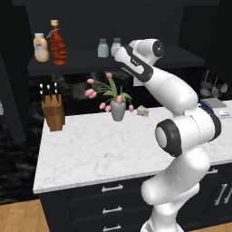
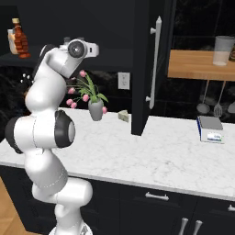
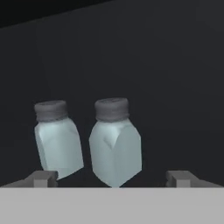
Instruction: Put the shaker and condiment bottle from the counter next to their counterparts in the cabinet.
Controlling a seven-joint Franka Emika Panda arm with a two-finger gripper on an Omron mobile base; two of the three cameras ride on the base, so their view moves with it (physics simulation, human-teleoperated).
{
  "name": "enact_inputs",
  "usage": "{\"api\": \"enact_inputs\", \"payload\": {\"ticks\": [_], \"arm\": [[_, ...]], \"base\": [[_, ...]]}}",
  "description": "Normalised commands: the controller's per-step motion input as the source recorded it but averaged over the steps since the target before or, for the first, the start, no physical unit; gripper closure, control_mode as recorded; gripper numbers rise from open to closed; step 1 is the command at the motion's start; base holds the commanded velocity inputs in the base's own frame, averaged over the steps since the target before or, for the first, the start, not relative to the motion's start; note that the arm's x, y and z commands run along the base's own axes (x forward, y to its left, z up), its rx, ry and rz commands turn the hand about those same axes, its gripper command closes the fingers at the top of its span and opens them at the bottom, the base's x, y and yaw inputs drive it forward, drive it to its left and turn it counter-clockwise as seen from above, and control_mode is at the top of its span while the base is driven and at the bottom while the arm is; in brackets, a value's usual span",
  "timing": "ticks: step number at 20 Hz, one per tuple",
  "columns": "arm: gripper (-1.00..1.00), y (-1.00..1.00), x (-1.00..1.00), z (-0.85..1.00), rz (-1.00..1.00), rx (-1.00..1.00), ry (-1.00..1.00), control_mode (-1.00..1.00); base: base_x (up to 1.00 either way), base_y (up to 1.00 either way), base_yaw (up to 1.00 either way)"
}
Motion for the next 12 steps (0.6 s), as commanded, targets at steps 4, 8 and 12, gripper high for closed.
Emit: {"api": "enact_inputs", "payload": {"ticks": [4, 8, 12], "arm": [[-1.0, -0.19, -0.61, 0.0, -0.02, 0.09, -0.07, -1.0], [-1.0, -0.11, -0.61, 0.0, -0.03, 0.08, -0.06, -1.0], [-1.0, -0.06, -0.5, 0.02, -0.04, 0.08, -0.02, -1.0]], "base": [[0.0, 0.0, 0.0], [0.0, 0.0, 0.0], [0.0, 0.0, 0.0]]}}
